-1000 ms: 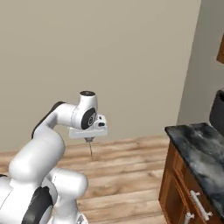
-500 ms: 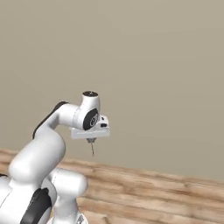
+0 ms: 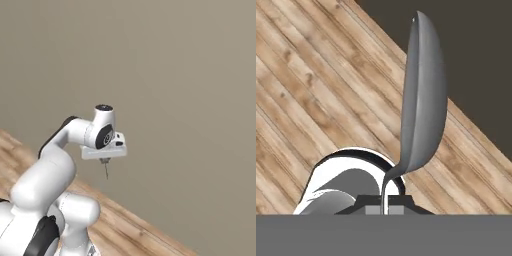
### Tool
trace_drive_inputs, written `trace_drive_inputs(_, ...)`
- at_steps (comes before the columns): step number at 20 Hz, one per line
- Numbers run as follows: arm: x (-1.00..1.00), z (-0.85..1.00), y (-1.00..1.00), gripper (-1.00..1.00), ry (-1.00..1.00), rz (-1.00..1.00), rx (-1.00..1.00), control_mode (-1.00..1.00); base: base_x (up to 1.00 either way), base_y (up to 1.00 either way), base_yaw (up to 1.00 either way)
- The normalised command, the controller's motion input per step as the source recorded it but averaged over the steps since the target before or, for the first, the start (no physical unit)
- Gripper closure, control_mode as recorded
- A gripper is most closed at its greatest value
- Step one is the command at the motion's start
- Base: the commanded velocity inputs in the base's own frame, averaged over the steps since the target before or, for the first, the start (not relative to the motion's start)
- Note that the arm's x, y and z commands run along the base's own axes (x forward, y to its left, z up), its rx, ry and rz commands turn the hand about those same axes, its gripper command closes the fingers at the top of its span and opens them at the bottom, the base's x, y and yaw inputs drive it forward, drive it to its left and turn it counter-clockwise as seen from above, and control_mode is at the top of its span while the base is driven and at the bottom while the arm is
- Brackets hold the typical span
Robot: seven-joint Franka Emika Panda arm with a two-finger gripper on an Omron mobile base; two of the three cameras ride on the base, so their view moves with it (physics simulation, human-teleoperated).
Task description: Take the fork and place it on the left side of the plate. Then take the spoon and place it on the right side of the plate. Make sure they're directly next to the plate.
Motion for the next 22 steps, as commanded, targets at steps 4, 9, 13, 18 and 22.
trace_drive_inputs(4,0.0,0.0,0.0,1.0,0.0,0.0,0.0,1.0,0.71,0.32,0.73)
trace_drive_inputs(9,0.0,0.0,0.0,1.0,0.0,0.0,0.0,1.0,0.65,0.38,0.72)
trace_drive_inputs(13,0.0,0.0,0.0,1.0,0.0,0.0,0.0,1.0,0.96,0.17,0.61)
trace_drive_inputs(18,0.0,0.0,0.0,1.0,0.0,0.0,0.0,1.0,1.0,0.07,0.5)
trace_drive_inputs(22,0.0,0.0,0.0,1.0,0.0,0.0,0.0,1.0,1.0,0.18,0.5)
